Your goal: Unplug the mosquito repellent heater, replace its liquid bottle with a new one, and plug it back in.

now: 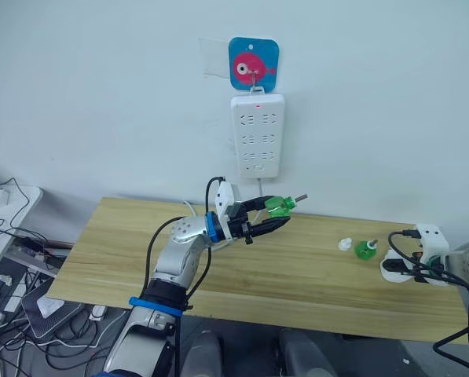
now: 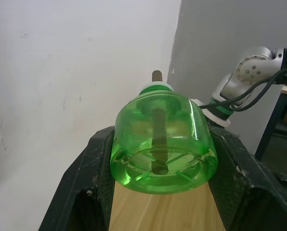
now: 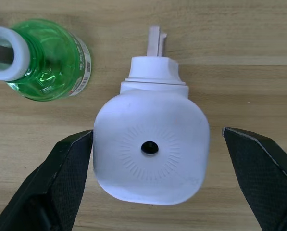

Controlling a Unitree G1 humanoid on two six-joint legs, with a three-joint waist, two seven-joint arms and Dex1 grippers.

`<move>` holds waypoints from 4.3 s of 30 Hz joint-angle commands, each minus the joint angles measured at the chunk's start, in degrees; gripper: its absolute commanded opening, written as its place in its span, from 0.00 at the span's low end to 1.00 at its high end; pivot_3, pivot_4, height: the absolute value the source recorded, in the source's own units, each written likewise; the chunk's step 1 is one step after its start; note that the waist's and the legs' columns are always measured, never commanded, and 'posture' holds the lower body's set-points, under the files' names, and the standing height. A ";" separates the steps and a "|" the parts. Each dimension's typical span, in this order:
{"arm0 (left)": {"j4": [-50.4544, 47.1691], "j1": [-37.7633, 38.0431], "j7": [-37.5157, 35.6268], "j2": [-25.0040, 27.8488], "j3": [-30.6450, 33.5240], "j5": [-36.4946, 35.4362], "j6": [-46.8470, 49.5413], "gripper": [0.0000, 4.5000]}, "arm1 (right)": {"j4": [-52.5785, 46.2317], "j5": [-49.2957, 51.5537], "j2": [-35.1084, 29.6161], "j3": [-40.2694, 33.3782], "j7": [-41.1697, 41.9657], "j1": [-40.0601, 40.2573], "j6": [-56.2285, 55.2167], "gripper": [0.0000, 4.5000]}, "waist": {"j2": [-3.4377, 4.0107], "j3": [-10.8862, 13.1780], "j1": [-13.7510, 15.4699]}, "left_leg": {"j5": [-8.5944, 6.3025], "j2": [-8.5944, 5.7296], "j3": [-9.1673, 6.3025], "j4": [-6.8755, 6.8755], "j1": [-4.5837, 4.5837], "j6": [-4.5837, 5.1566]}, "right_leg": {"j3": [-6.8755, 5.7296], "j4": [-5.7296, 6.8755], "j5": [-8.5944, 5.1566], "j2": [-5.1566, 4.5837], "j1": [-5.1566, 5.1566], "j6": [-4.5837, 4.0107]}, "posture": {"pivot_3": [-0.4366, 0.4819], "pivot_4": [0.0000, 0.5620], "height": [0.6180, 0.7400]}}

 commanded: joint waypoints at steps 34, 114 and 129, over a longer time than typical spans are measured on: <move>-6.20 -4.21 -16.13 8.23 0.72 -9.83 17.64 0.50 | -35.63 71.46 8.73 -31.26 -7.11 6.62 22.05 0.65 | -0.12 0.24 -0.26 | -0.08 0.04 0.01 -0.18 0.41 0.10 | -0.04 -0.40 -0.18 0.03 0.55 0.29 | 0.52 0.28 1.00; -2.73 -8.80 -22.68 7.39 -2.01 -5.08 13.61 0.50 | -44.10 86.18 -1.05 -8.12 -13.21 10.82 1.02 0.65 | -0.11 0.24 -0.01 | -0.09 0.07 -0.04 -0.20 0.11 0.12 | -0.09 -0.46 -0.17 0.03 0.28 0.29 | 0.53 0.28 1.00; -2.49 -8.94 -22.82 7.18 -2.19 -3.67 12.47 0.50 | -43.53 86.18 -0.54 -7.65 -13.25 9.00 0.61 0.65 | -0.12 0.24 -0.02 | -0.09 0.06 -0.04 -0.20 0.10 0.12 | -0.10 -0.47 -0.17 0.03 0.27 0.29 | 0.53 0.28 1.00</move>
